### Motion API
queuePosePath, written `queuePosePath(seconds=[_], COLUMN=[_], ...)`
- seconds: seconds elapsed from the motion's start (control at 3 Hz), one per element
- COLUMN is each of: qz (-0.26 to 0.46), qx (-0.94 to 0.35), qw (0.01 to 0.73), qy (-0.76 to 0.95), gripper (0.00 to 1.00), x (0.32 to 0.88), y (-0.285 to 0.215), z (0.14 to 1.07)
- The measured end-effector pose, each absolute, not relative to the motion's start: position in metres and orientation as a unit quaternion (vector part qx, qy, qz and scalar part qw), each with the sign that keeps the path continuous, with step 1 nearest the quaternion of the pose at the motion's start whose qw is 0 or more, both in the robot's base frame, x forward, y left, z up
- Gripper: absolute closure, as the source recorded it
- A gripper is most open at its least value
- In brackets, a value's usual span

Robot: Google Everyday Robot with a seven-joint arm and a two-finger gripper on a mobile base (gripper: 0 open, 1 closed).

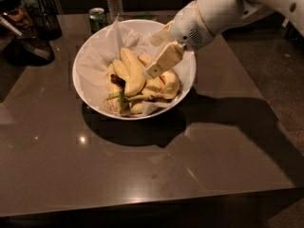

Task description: Pick banana from white bowl

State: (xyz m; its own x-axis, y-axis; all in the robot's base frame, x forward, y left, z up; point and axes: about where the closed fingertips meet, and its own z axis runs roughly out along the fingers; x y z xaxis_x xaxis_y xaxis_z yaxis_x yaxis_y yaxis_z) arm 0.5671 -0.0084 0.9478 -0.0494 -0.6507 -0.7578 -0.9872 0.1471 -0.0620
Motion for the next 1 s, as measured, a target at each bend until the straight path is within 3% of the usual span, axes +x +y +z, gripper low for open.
queuePosePath(seconds=[0.33, 1.0], qz=[0.219, 0.206], qx=[-0.606, -0.621], qw=[0.261, 0.251], qy=[0.719, 0.714], gripper=[0.24, 0.24], x=[0.608, 0.612], y=[-0.022, -0.023], z=[0.934, 0.957])
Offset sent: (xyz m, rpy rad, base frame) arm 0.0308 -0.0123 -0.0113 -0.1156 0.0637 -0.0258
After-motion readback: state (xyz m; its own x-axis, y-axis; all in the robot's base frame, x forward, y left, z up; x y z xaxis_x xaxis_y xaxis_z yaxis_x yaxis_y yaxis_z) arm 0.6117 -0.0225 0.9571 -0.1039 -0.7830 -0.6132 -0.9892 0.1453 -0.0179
